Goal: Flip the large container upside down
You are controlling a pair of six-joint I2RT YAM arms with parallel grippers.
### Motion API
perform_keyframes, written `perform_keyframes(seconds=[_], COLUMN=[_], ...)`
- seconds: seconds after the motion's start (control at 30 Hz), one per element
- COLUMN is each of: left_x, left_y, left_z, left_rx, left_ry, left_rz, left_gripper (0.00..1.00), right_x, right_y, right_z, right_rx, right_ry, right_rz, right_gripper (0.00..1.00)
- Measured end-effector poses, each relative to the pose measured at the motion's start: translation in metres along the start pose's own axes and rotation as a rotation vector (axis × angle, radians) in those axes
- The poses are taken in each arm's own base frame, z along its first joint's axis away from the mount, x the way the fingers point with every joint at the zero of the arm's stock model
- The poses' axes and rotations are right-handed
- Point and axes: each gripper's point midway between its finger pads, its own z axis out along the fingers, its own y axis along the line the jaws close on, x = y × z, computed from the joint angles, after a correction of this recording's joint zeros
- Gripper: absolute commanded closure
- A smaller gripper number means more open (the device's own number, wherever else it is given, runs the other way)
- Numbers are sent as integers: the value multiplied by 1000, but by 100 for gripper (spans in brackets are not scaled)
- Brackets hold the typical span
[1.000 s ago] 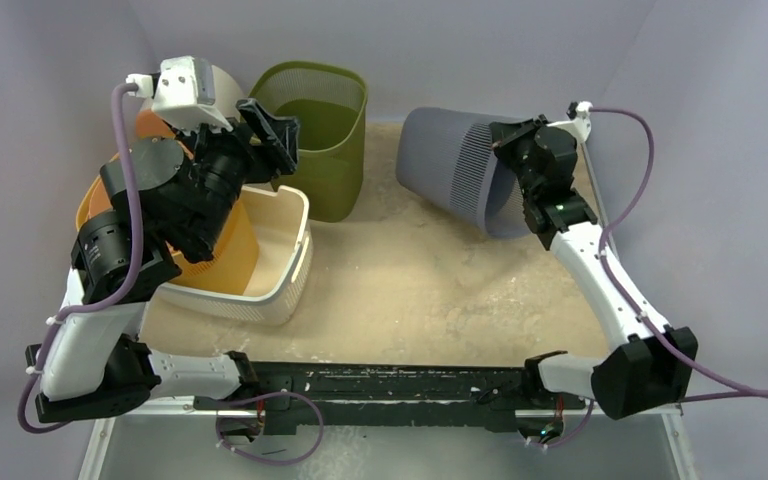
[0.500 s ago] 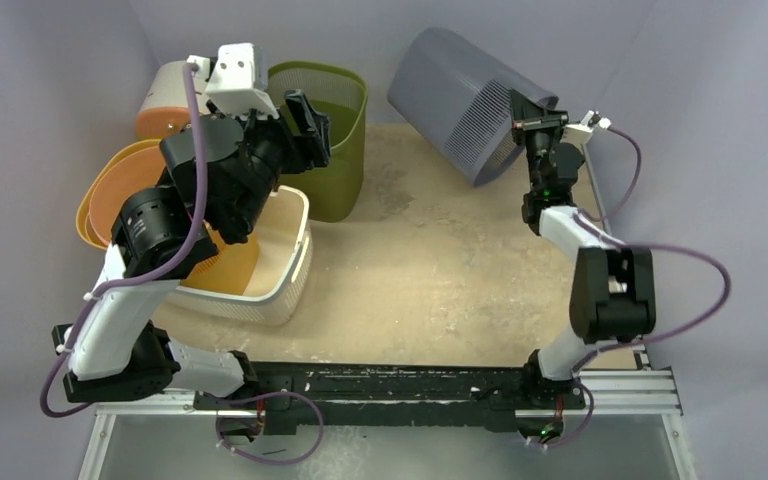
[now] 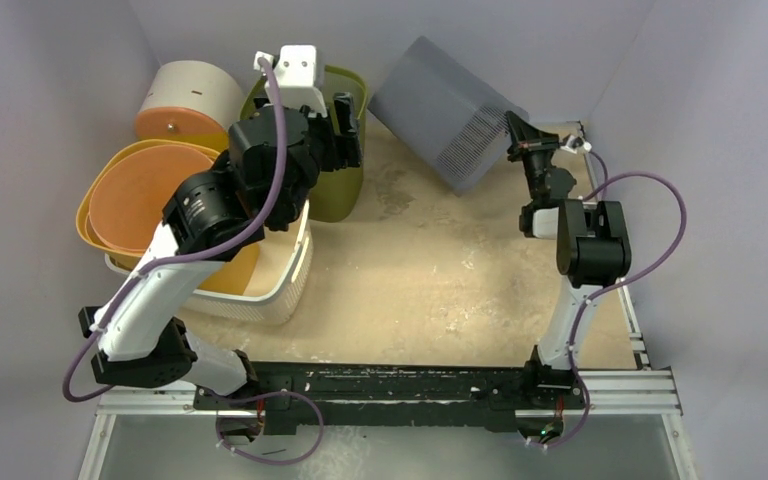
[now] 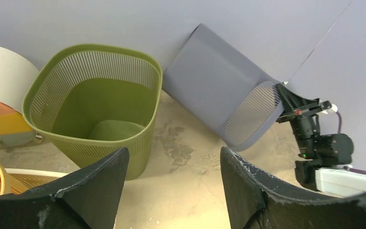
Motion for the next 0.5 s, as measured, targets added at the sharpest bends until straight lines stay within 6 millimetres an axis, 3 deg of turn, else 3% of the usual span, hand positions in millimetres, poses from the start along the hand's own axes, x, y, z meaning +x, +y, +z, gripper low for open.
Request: perform_keyframes(seconds=[0.13,0.4,0.5], left_x=[7,15,19], left_y=[-5,-14,-17], left_z=[7,17,21], left_rx=[-4,-4,-2], left_ry=[15,25,28], left_rz=[24,53,58], left_gripper=[32,32,31], right_x=[-29,-90,-100], right_y=[-6,-18,-26], right_z=[-24,-87,-102], right_rx=[37,147,188], right_ry=[-34,-135,-136], right_rz=[43,81,80], right_gripper=[92,67,62])
